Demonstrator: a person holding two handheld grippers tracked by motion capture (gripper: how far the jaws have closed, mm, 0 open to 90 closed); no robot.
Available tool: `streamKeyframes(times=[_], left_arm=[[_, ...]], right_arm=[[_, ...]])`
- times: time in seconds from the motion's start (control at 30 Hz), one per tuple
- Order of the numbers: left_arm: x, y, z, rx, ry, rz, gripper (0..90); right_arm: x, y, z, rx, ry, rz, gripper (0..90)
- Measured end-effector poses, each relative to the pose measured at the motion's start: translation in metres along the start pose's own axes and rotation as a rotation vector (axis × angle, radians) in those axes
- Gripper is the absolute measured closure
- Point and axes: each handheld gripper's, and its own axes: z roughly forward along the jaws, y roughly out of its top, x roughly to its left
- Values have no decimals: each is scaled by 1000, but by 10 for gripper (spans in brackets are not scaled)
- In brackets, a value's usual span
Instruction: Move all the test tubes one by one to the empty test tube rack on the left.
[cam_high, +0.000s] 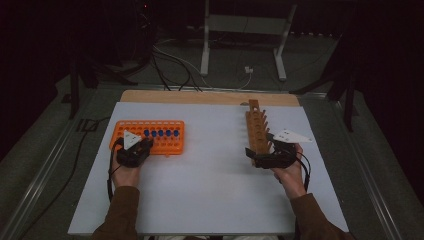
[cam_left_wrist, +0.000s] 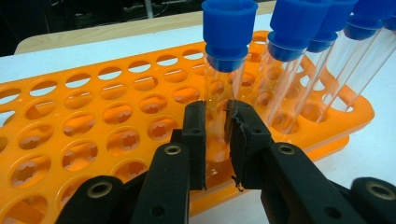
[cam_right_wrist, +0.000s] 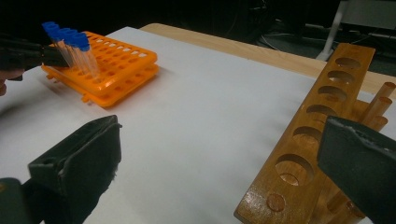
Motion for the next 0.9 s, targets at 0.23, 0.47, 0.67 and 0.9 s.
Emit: streamKeyframes(times=[0.23, 0.47, 0.67, 0.9], left_arm=[[2, 0, 0, 1, -17, -21, 782], [3, 0, -1, 2, -24, -30, 780], [5, 0, -2, -3, -46, -62, 746], [9, -3, -10, -12, -53, -80, 569]], right_arm=[[0, -2, -1, -1, 0, 7, 0], [-1, -2, -2, -7, 1, 12, 0], [-1, -1, -4, -10, 4, 14, 0], [-4, -3, -9, -16, 0, 22, 0]])
